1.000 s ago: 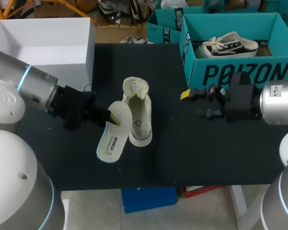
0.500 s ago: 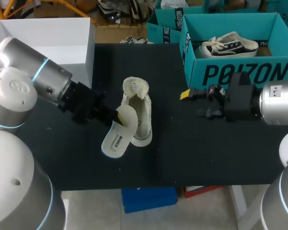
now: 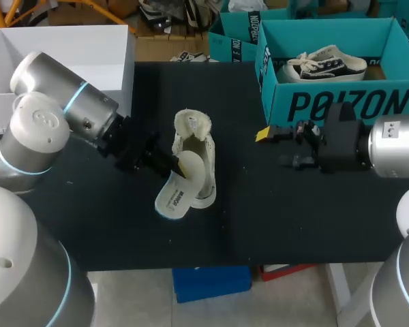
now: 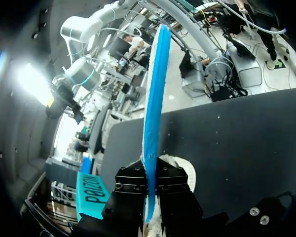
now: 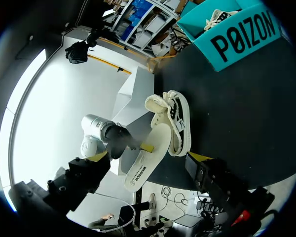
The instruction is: Take the shoe out of the shoebox, open the shoe tongue, remove and reinsert the insole, then place the shoe into the shoebox
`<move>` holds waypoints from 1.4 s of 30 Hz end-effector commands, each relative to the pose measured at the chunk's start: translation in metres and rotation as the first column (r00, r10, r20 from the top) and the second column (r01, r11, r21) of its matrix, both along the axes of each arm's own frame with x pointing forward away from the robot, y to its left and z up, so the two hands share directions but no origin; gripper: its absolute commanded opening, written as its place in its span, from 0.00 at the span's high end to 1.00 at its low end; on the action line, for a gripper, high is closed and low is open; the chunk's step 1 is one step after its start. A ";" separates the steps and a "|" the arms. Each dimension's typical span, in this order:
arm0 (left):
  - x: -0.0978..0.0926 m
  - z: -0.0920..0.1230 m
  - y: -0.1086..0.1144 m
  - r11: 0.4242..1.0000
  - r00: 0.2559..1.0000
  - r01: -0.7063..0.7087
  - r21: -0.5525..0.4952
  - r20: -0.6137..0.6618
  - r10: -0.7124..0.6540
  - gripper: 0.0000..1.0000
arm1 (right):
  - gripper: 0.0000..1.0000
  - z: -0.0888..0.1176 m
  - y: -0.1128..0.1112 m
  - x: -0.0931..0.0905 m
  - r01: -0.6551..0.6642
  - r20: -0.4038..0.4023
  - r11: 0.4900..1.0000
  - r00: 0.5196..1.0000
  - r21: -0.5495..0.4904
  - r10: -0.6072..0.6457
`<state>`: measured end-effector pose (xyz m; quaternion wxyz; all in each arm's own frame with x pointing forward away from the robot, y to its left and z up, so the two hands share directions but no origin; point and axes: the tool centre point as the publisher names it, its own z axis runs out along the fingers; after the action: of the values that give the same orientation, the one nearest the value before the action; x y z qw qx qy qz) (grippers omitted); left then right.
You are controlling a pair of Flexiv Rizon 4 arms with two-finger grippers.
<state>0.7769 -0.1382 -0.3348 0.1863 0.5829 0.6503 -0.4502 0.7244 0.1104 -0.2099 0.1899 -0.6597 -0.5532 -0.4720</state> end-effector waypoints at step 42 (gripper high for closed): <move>0.044 -0.034 -0.014 0.999 0.998 -0.045 0.024 -0.035 0.046 1.00 | 0.00 0.000 0.000 0.000 -0.001 0.000 1.000 1.000 0.001 0.001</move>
<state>0.8206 -0.1505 -0.3676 0.1770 0.5626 0.6702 -0.4505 0.7239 0.1097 -0.2098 0.1900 -0.6596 -0.5532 -0.4720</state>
